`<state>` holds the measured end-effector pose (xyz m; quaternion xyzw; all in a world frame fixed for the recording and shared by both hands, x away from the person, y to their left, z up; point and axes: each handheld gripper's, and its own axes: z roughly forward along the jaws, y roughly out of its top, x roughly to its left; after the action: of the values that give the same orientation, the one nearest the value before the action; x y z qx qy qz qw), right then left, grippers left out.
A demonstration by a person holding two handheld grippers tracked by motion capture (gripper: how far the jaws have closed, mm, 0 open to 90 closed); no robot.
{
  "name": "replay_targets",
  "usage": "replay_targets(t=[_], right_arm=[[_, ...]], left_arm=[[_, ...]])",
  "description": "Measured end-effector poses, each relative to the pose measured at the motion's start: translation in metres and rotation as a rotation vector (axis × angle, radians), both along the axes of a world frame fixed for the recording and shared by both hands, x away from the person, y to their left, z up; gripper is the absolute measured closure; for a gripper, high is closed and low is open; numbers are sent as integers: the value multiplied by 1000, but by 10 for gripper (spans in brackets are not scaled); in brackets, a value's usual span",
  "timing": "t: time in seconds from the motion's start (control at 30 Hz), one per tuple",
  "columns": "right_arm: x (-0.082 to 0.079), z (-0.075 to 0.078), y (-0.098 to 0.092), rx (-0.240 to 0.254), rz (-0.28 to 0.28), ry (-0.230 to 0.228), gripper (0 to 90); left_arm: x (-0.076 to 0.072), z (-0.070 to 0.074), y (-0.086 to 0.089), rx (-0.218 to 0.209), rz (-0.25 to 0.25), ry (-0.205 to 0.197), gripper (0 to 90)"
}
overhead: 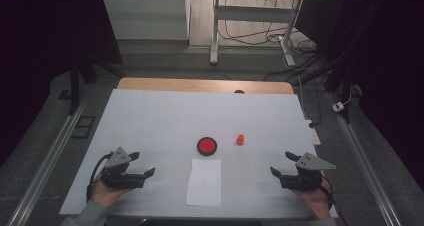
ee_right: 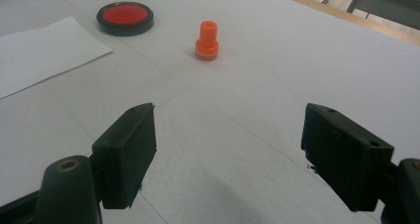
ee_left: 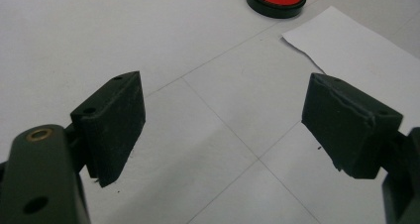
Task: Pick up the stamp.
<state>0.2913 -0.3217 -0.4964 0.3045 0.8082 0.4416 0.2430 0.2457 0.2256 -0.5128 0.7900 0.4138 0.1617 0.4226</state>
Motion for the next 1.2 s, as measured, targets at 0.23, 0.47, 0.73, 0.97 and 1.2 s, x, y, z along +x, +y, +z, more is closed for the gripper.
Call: replay_targets(t=[0.23, 0.47, 0.73, 0.97, 1.2], right_arm=[[-2, -2, -1, 12, 2, 2, 230], [-2, -1, 1, 7, 4, 5, 238], [1, -1, 3, 21, 2, 10, 247], [1, 1, 6, 18, 3, 8, 252], [4, 2, 12, 28, 8, 10, 257]], left_arm=[[0, -1, -2, 17, -4, -2, 170], [0, -1, -3, 19, -3, -4, 169], [1, -1, -2, 26, -5, -6, 169], [4, -2, -4, 29, -3, -5, 170], [6, -1, -8, 35, -9, -6, 170]])
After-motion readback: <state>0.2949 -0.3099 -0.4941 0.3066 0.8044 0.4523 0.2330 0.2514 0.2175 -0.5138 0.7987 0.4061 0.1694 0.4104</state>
